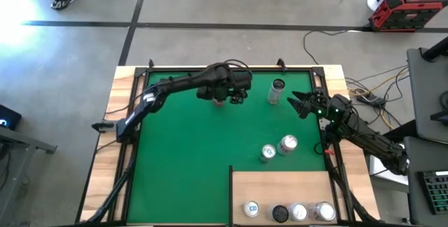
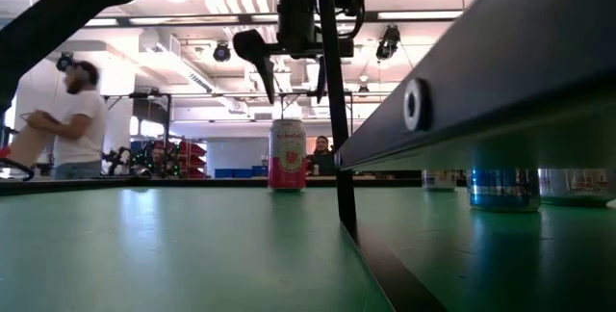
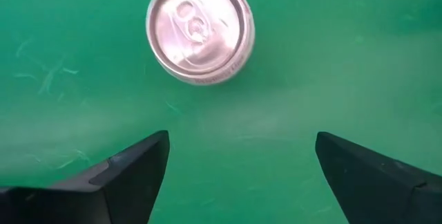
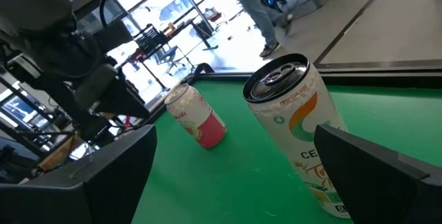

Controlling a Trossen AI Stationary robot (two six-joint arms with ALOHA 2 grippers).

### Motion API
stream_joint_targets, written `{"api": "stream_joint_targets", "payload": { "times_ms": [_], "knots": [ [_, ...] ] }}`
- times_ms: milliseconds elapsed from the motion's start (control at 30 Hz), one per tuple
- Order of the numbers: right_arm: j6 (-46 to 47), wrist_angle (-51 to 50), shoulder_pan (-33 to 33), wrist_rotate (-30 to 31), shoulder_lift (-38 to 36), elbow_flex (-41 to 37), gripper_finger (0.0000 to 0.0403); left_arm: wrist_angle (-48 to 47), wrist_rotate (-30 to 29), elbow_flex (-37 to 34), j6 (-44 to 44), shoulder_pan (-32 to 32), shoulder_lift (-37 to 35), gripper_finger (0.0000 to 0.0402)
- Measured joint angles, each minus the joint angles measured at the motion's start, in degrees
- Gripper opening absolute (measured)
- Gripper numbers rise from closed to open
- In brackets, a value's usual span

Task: Place canned beverage on shelf
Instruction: Move the pink-white soda can near the shelf

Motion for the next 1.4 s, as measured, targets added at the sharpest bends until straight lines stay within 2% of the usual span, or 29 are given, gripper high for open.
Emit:
{"api": "stream_joint_targets", "payload": {
  "times_ms": [233, 433, 600, 767, 1133, 1400],
  "knots": [
    [0.0, 0.0, 0.0, 0.0, 0.0, 0.0, 0.0384, 0.0, -3.0, -0.9, -1.3, 0.7, 0.3, 0.0396],
    [0.0, 0.0, 0.0, 0.0, 0.0, 0.0, 0.0384, 3.6, -2.2, -3.1, -3.2, 3.3, 0.5, 0.0396],
    [0.0, 0.0, 0.0, 0.0, 0.0, 0.0, 0.0384, 6.9, 5.0, -6.6, -1.7, 6.6, 0.5, 0.0400],
    [0.0, 0.0, 0.0, 0.0, 0.0, 0.0, 0.0384, 8.5, 7.3, -8.5, -1.3, 7.9, 0.5, 0.0400],
    [0.0, 0.0, 0.0, 0.0, 0.0, 0.0, 0.0384, 12.9, 7.6, -11.9, -7.8, 8.6, 0.4, 0.0400],
    [0.0, 0.0, 0.0, 0.0, 0.0, 0.0, 0.0384, 14.0, 8.5, -13.3, -10.3, 8.9, 0.4, 0.0380]
  ]
}}
